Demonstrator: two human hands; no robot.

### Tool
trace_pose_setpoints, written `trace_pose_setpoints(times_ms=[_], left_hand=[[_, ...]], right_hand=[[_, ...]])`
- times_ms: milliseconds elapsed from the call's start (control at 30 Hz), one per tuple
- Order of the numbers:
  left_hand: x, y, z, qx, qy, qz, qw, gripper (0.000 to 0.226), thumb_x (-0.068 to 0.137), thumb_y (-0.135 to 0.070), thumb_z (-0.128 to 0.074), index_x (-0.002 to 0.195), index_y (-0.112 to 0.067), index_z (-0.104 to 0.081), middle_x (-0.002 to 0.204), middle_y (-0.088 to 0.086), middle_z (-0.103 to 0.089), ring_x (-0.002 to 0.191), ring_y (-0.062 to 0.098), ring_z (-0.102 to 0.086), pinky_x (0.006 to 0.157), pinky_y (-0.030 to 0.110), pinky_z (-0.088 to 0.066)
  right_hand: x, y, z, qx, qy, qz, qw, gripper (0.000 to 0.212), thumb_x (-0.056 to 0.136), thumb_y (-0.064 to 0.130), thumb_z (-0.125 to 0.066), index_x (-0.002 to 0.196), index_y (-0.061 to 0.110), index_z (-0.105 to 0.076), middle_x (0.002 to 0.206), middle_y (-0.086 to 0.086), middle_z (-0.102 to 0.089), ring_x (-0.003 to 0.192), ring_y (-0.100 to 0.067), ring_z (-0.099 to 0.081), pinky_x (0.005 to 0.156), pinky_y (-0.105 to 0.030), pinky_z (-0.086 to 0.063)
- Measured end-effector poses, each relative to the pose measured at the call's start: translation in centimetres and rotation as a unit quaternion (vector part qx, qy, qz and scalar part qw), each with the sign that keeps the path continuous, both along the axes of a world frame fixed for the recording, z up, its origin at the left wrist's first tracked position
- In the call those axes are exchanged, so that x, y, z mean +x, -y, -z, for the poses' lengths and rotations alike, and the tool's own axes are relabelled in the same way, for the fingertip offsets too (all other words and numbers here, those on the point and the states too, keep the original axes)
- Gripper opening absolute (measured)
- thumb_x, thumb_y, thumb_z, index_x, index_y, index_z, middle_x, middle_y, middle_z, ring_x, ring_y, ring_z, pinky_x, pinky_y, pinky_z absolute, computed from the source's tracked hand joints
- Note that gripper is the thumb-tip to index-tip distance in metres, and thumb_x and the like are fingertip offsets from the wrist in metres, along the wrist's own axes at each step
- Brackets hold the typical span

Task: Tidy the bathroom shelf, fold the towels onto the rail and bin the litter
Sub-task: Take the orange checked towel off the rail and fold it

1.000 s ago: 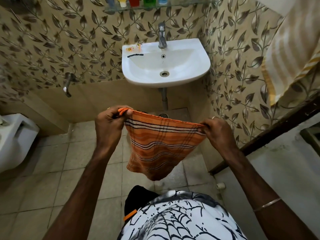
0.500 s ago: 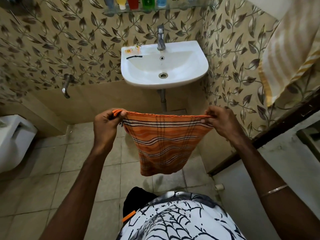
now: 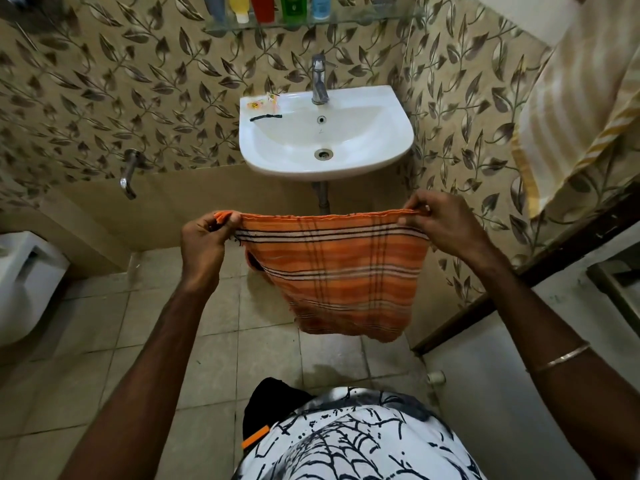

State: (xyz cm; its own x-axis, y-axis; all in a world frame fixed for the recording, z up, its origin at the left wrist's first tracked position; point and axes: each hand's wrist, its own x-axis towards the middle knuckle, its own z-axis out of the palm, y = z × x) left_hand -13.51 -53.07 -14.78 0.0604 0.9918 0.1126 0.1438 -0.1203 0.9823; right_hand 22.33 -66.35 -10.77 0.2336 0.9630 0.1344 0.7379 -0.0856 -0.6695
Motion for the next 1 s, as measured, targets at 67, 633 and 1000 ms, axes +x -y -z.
trace_pose_setpoints(times_ms=[67, 633, 1000], left_hand=[[0.4, -0.1, 0.1, -0.001, 0.002, -0.002, 1.000, 0.014, 0.092, -0.017, -0.070, 0.084, -0.028, -0.075, 0.076, -0.014, -0.075, 0.073, -0.001, -0.067, 0.067, 0.017, -0.053], [1.5, -1.4, 0.0, -0.032, -0.005, -0.020, 0.999, 0.013, 0.092, -0.016, -0.069, 0.083, -0.025, -0.074, 0.075, -0.011, -0.071, 0.068, 0.000, -0.063, 0.066, 0.021, -0.051], [3.1, -0.9, -0.5, -0.022, -0.023, 0.003, 0.999, 0.008, 0.090, -0.013, -0.070, 0.096, -0.015, -0.075, 0.085, -0.003, -0.073, 0.071, -0.005, -0.066, 0.062, 0.011, -0.050]], right_hand=[[0.4, -0.1, -0.4, -0.021, -0.010, -0.037, 0.999, 0.011, 0.084, 0.020, -0.077, 0.082, 0.024, -0.067, 0.083, 0.009, -0.068, 0.080, -0.006, -0.066, 0.065, -0.028, -0.052], [0.2, 0.2, -1.9, -0.176, 0.119, -0.266, 0.940, 0.079, 0.092, 0.020, -0.069, 0.134, 0.074, -0.030, 0.093, 0.023, -0.055, 0.078, 0.005, -0.058, 0.066, -0.020, -0.049], [-3.7, -1.4, -1.6, -0.290, 0.325, -0.357, 0.826, 0.093, 0.092, 0.036, -0.063, 0.149, 0.059, 0.006, 0.084, 0.023, -0.044, 0.066, 0.004, -0.051, 0.054, -0.015, -0.039]])
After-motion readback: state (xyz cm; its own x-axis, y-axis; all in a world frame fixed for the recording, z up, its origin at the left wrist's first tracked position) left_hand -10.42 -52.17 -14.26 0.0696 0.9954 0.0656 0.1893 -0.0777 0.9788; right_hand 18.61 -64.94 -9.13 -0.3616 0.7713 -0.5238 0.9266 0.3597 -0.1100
